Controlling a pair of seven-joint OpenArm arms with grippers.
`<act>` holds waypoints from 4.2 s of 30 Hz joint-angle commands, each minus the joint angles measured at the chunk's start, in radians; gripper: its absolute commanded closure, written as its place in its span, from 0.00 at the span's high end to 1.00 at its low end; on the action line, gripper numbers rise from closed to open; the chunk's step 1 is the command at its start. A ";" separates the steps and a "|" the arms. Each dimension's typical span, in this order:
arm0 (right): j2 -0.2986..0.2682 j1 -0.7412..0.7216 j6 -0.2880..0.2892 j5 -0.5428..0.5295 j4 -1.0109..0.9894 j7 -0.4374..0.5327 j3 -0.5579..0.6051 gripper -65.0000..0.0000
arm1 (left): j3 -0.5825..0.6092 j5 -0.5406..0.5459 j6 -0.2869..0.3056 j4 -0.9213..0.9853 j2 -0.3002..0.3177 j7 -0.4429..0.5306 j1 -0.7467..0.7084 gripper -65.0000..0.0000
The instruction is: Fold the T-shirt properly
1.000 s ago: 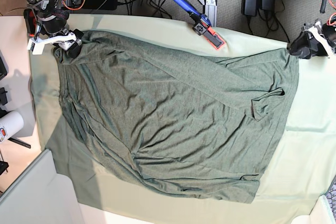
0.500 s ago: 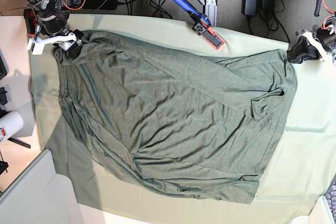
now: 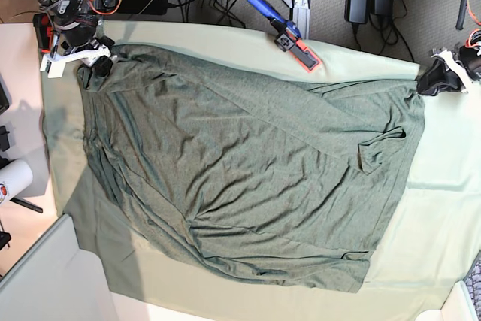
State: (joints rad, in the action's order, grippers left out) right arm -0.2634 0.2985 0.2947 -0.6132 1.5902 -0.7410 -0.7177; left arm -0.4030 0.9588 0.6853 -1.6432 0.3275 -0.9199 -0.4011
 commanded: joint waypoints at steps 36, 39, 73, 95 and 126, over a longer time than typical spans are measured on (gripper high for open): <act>-0.020 0.000 0.005 -0.021 0.010 -0.024 -0.025 0.00 | -0.005 0.240 0.013 -0.032 0.139 -0.161 -0.018 0.00; -0.026 -0.002 0.013 -0.061 0.013 -0.026 -0.062 0.00 | -0.005 0.251 0.013 -0.041 0.171 -0.161 -0.017 0.00; -0.090 -0.286 0.016 -0.031 -0.121 -0.011 -0.025 0.00 | 0.079 0.171 0.013 0.011 0.301 -0.100 0.283 0.00; -0.089 -0.406 0.053 -0.014 -0.300 0.010 -0.023 0.47 | 0.332 0.103 0.013 0.302 0.282 -0.025 0.534 0.46; -0.018 -0.338 0.053 -0.073 -0.309 0.008 -0.064 0.59 | 0.042 0.472 0.013 0.302 0.182 -0.210 0.300 0.46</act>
State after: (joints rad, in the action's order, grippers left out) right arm -0.2642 -0.0307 0.3370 -0.6815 1.2694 -0.7311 -0.7803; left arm -0.3531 1.4036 0.6861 -1.3273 0.4915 -1.1442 -0.1108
